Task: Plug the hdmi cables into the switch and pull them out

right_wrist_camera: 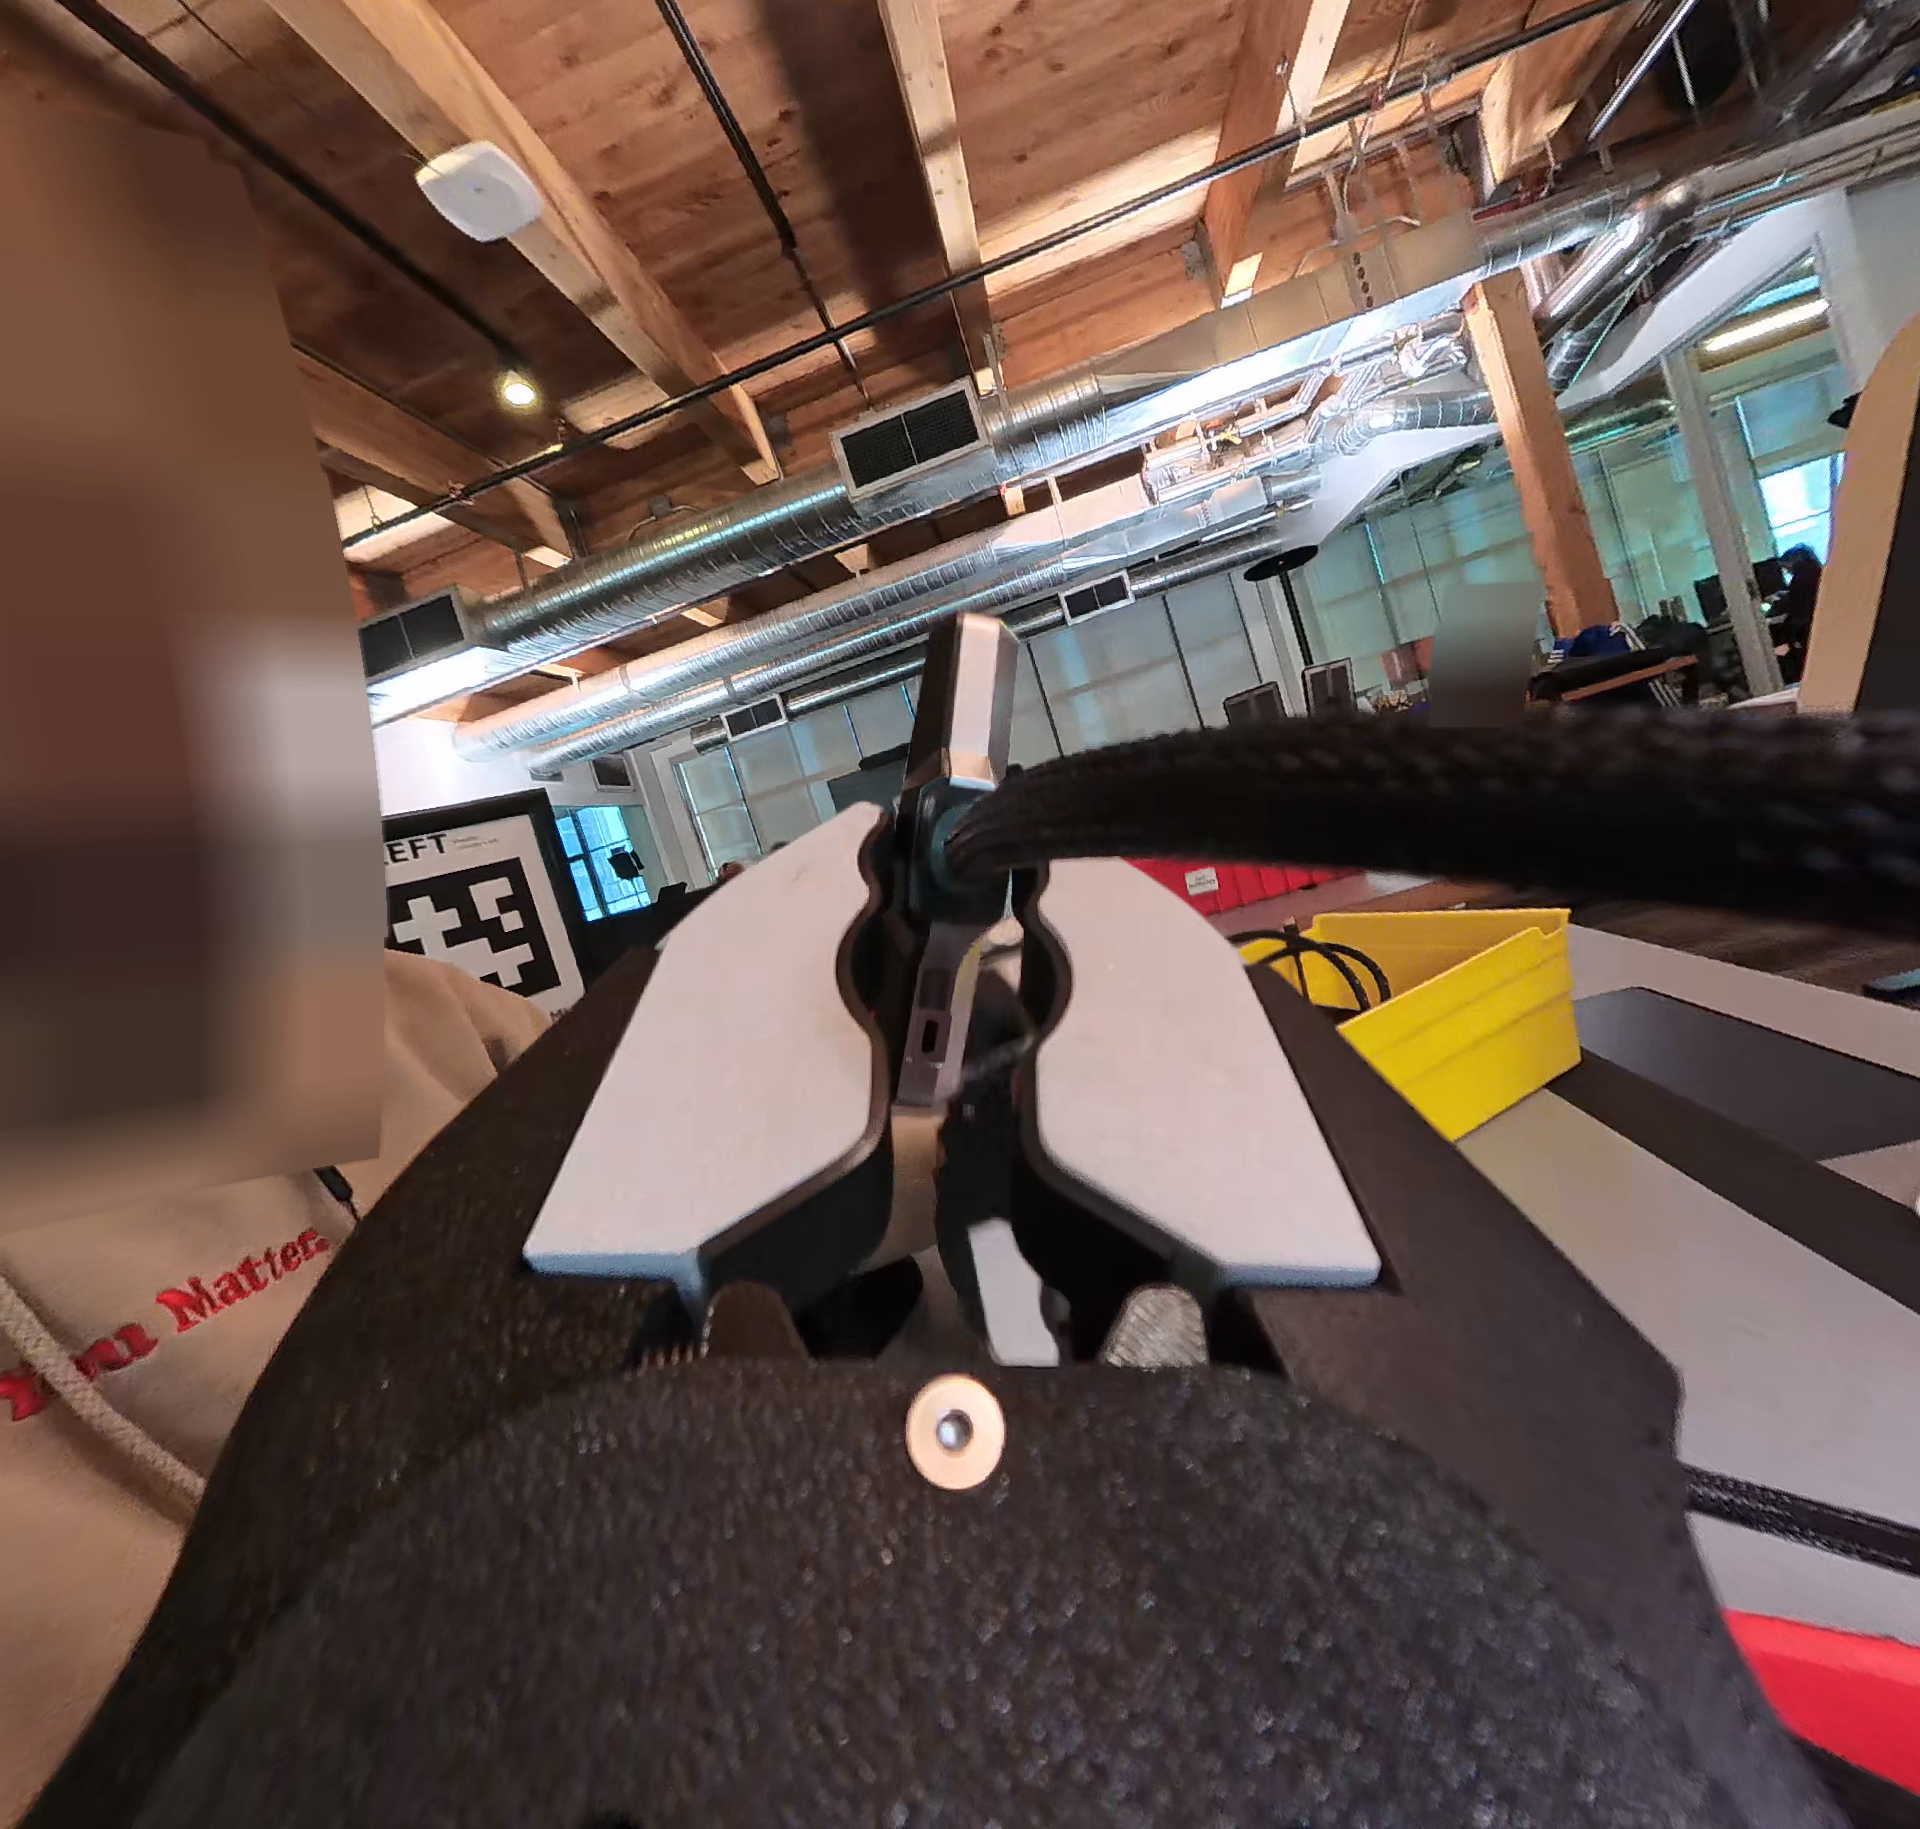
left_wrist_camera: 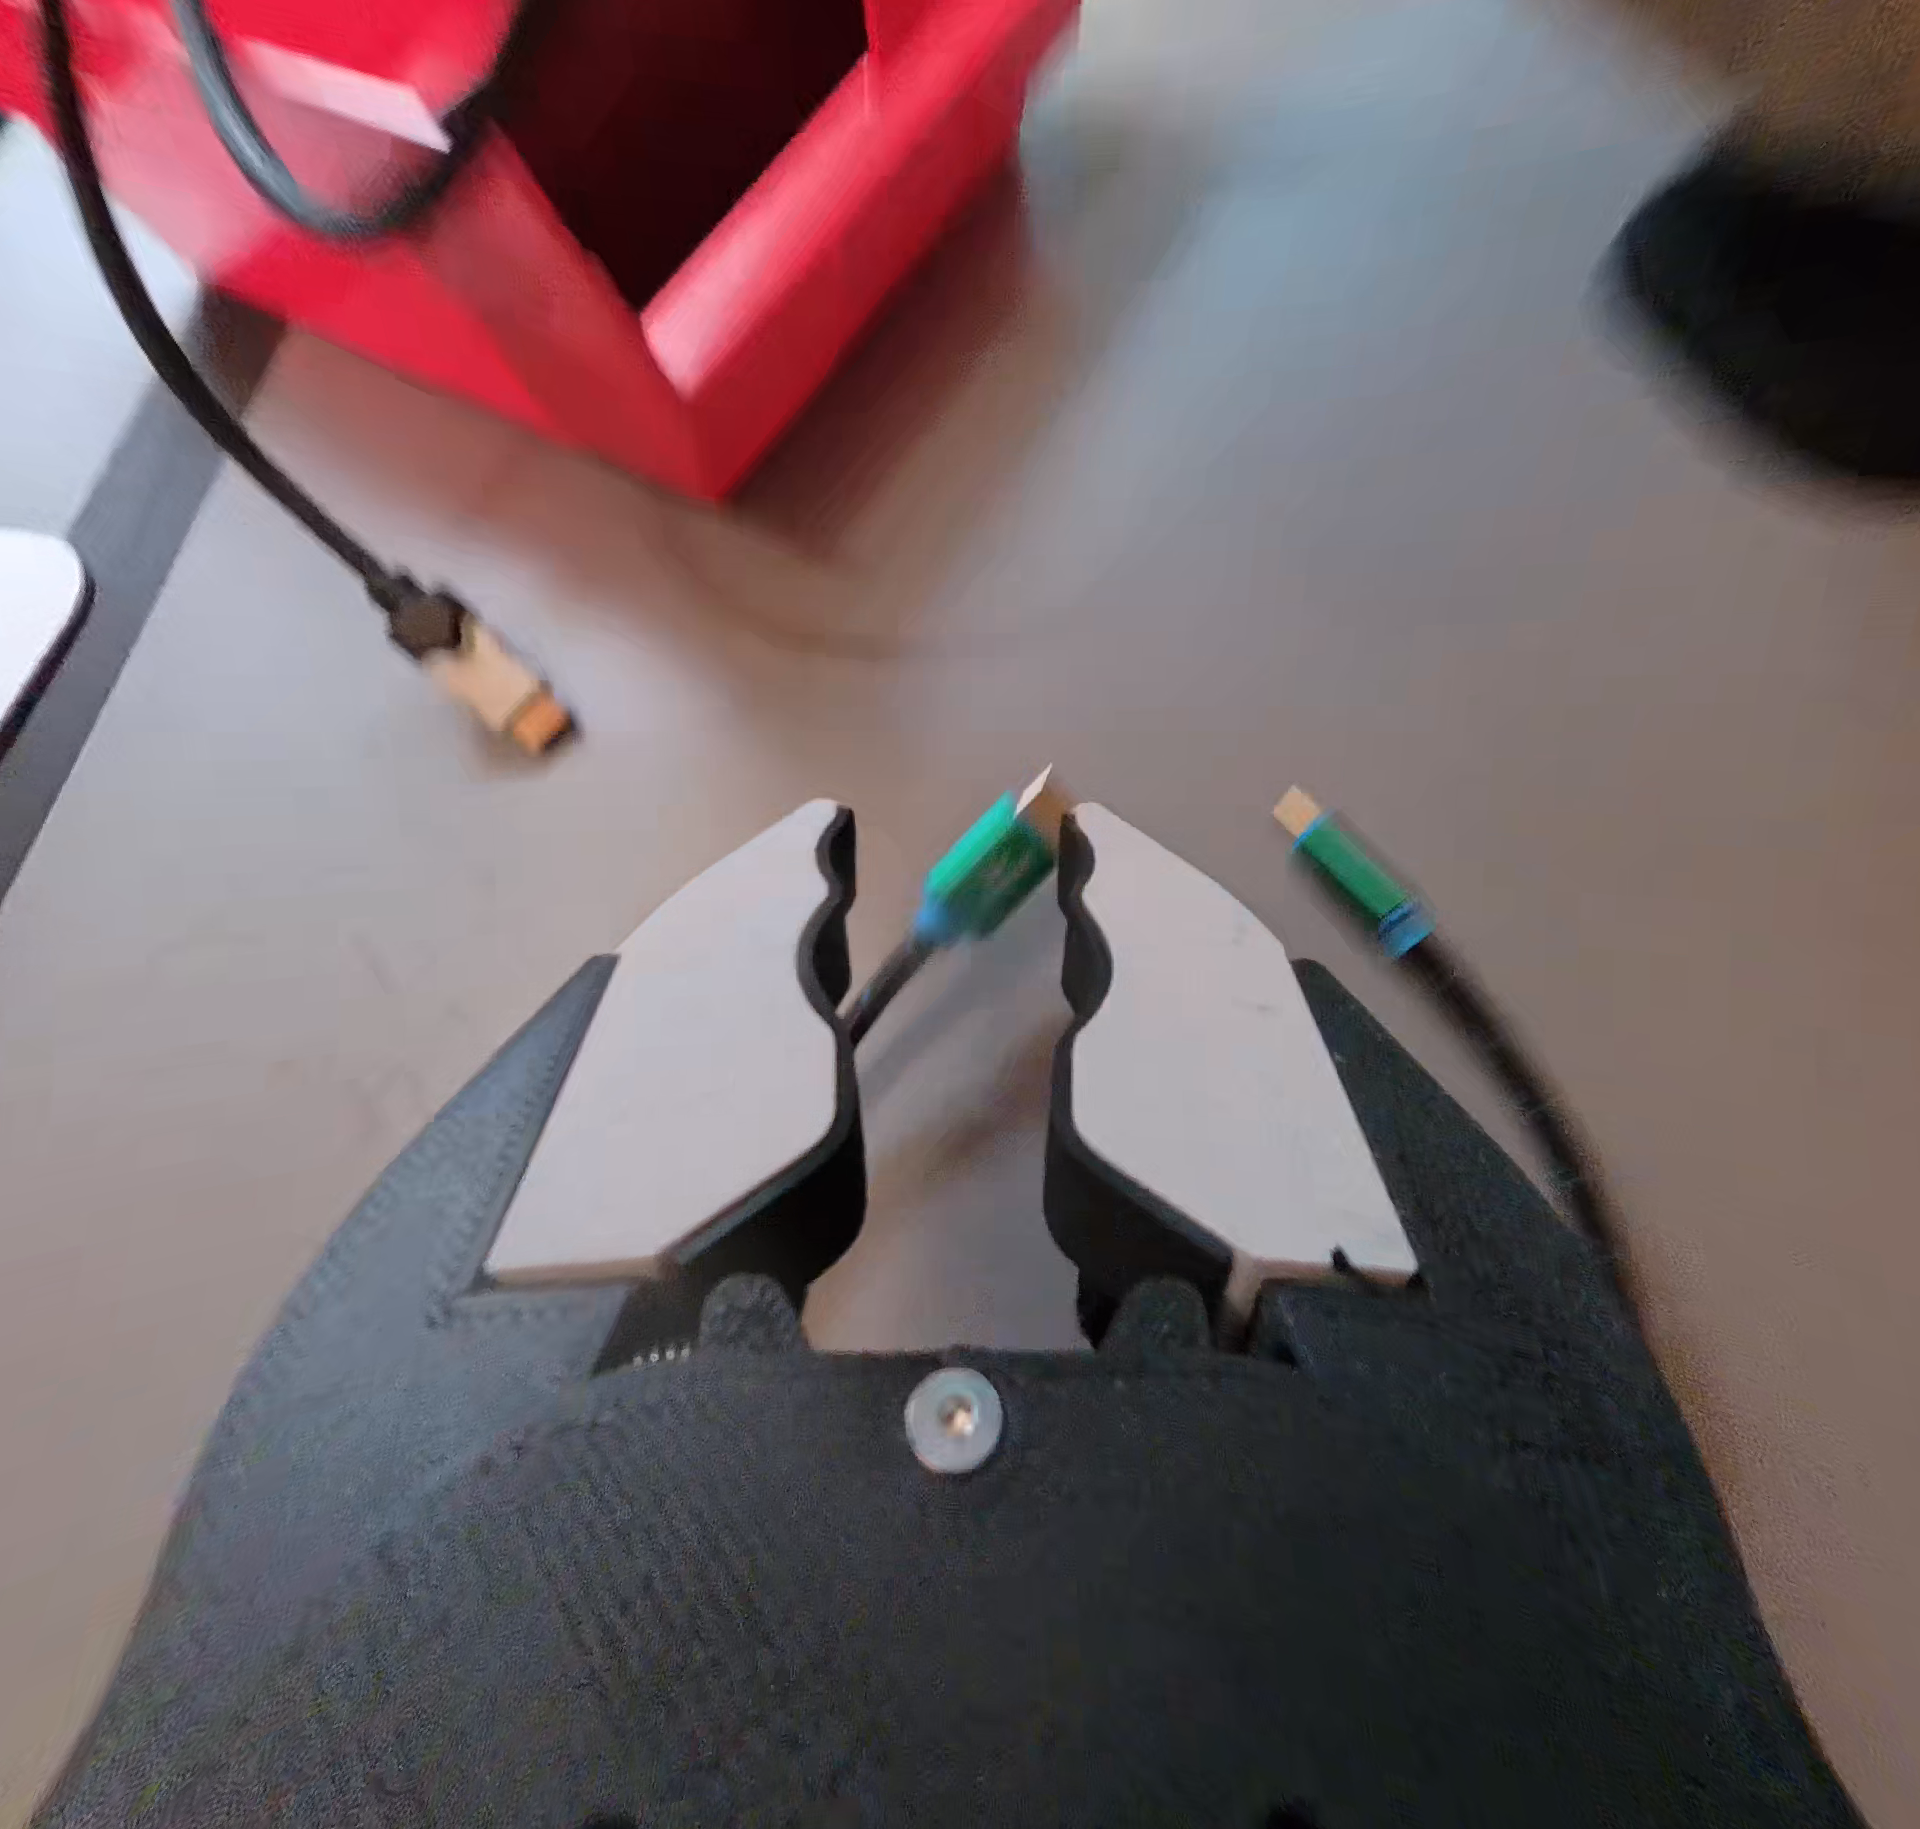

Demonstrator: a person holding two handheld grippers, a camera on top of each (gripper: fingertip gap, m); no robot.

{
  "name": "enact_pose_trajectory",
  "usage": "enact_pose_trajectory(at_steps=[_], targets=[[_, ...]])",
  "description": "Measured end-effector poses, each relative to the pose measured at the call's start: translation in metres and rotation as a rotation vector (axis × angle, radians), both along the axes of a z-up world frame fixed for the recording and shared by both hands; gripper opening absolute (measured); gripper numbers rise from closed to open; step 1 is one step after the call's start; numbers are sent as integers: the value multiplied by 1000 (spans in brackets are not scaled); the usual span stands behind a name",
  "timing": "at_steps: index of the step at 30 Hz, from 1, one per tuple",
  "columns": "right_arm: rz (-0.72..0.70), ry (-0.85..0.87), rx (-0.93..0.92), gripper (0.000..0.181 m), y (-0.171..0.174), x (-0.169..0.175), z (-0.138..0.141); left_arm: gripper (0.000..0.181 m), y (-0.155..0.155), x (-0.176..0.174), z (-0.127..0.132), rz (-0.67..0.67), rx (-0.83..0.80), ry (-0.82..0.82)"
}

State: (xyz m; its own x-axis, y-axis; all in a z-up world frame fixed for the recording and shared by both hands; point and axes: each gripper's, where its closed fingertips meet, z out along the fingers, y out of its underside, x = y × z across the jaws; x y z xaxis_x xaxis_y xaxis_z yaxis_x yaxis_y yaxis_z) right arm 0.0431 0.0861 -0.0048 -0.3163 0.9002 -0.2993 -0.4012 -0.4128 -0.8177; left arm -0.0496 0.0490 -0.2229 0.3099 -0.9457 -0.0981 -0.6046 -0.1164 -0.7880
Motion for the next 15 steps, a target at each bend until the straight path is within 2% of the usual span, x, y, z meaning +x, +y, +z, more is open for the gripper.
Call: enact_pose_trajectory(at_steps=[4, 6, 8, 10, 11, 15], targets=[[2, -63, 28, 21, -5, -17, -10, 44, -9, 28, 103, -32, -88, -507], [3, -114, 53, 21, -9, -30, -19, 46, -9, 35, 136, -42, -63, -608], [12, -160, 84, 21, -16, -41, -27, 45, -5, 34, 157, -43, -32, -637], [19, -201, 113, 21, -22, -49, -34, 35, -4, 30, 171, -67, -50, -670], [26, -210, 129, 21, -26, -51, -35, 26, -3, 28, 173, -76, -73, -668], [-4, -269, 168, 21, -25, -58, -45, 24, -1, 21, 168, -58, -94, -656]])
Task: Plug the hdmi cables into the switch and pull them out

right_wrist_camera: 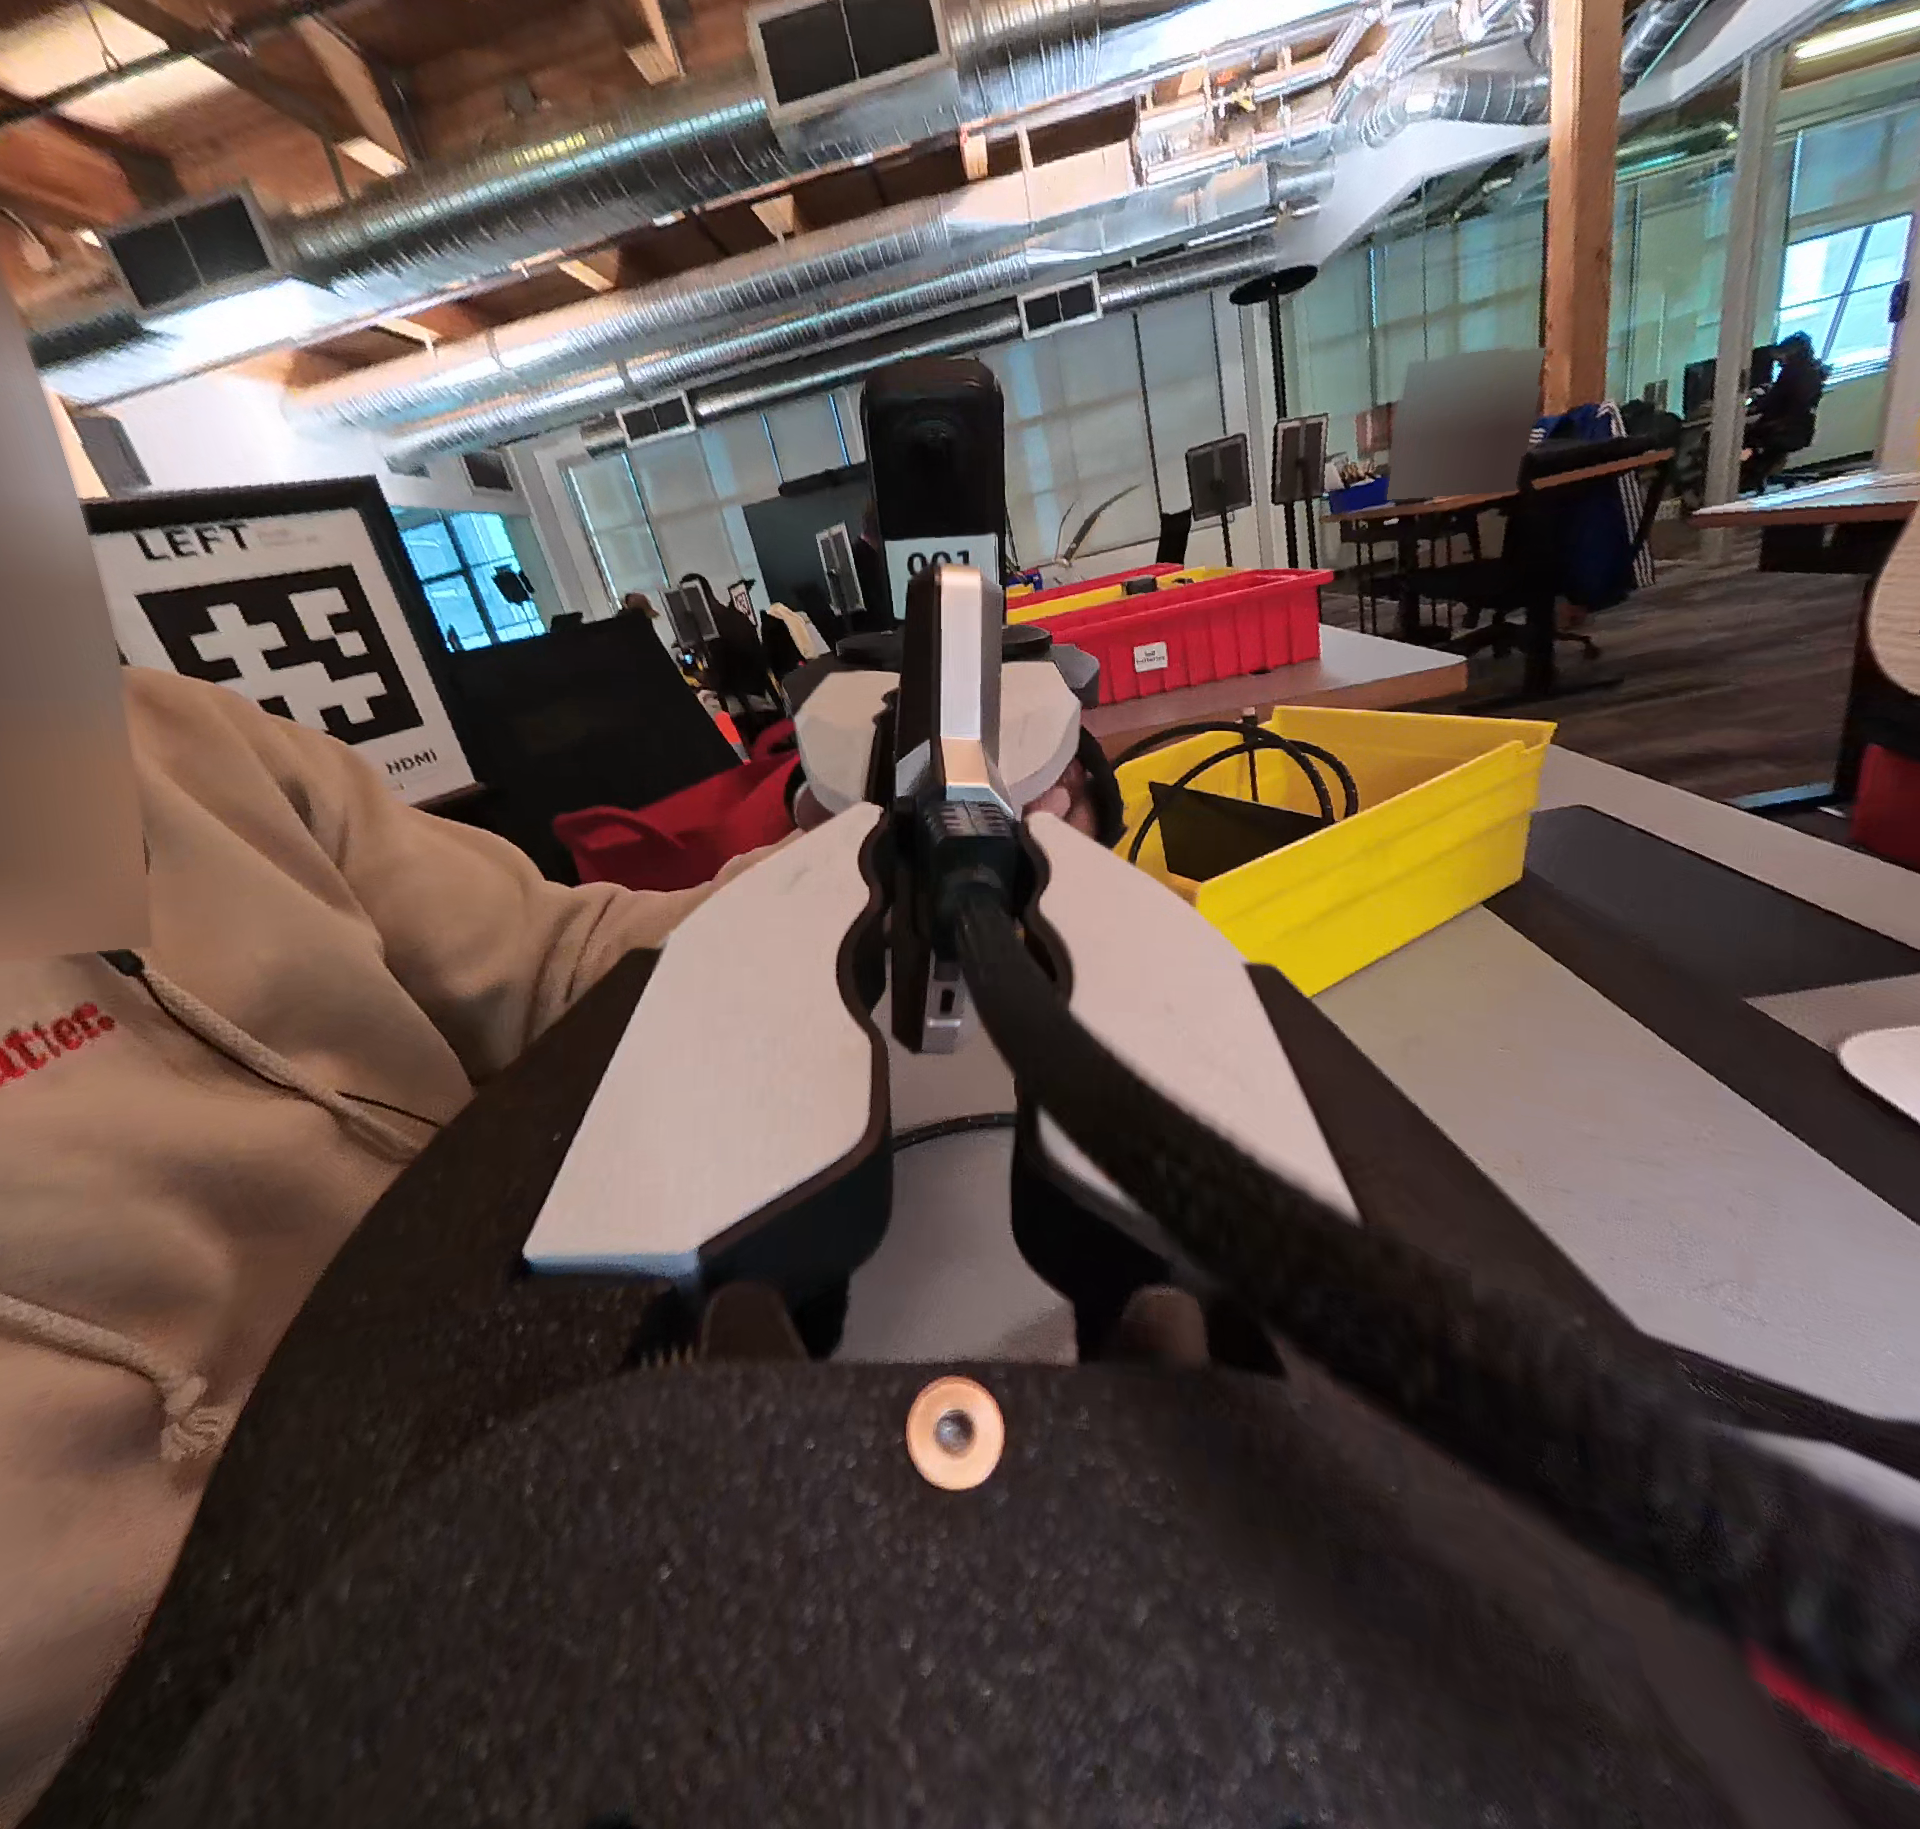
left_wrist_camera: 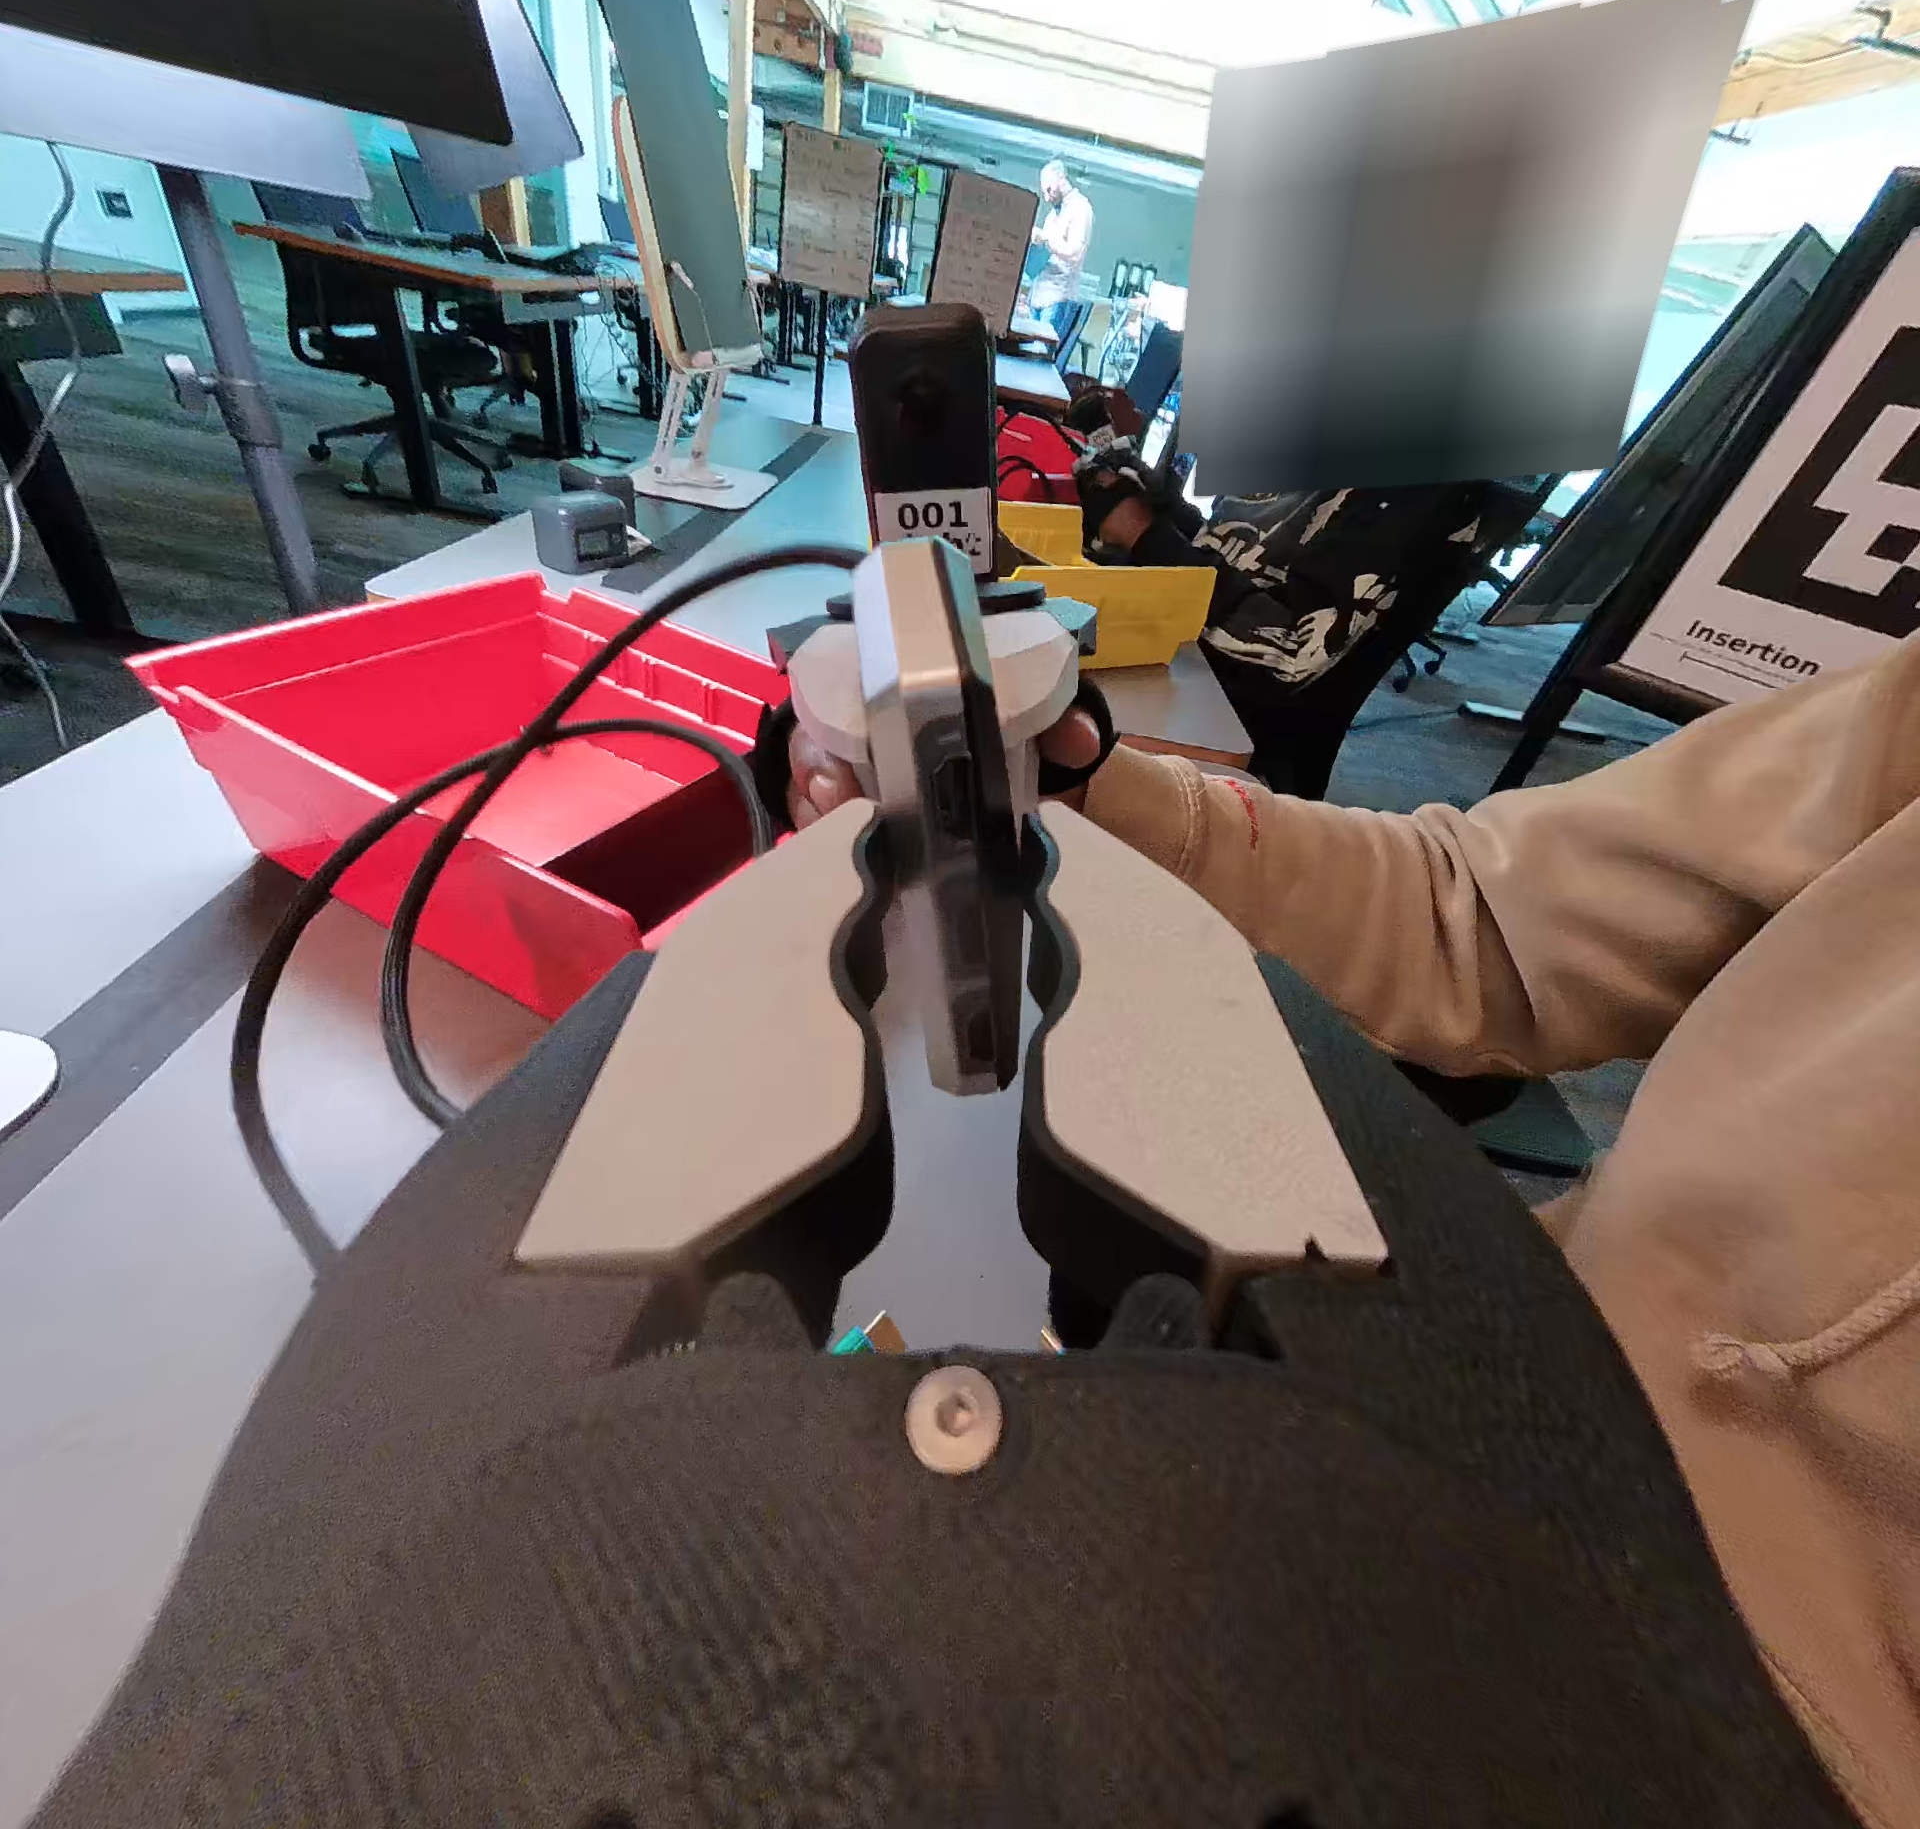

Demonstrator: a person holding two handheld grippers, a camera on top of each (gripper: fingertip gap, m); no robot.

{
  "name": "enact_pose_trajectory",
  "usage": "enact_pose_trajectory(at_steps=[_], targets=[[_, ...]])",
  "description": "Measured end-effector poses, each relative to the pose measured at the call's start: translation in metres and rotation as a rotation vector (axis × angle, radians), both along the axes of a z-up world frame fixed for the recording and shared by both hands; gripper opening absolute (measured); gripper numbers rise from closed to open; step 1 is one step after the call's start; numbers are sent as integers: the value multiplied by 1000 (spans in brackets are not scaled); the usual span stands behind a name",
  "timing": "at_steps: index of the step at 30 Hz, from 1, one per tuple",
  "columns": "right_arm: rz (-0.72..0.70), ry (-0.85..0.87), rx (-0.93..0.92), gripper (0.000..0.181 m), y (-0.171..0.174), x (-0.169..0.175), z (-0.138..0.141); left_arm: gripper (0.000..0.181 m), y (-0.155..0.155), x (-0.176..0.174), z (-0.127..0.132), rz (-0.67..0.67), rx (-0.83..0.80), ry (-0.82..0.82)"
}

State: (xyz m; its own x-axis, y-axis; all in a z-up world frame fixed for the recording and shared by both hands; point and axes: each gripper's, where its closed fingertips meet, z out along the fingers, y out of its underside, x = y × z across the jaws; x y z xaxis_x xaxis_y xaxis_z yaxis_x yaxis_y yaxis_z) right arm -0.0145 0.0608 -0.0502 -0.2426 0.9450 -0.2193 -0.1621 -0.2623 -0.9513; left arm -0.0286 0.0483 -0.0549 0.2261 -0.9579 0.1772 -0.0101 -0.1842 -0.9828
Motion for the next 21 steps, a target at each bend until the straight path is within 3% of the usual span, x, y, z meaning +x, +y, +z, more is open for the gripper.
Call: enact_pose_trajectory(at_steps=[6, 13, 17, 21], targets=[[-31, -116, 93, 27, -9, -23, -19, 23, 2, 0, -1, 24, 21, -68], [-1, -97, 88, 23, -16, -29, -17, 23, -4, -2, -2, -20, -3, -92], [61, 64, 30, 22, -17, -2, 13, 37, -10, -20, 1, -50, 16, -54], [164, 254, -34, 22, -19, 37, 41, 37, -2, -34, -26, -59, -28, 36]])
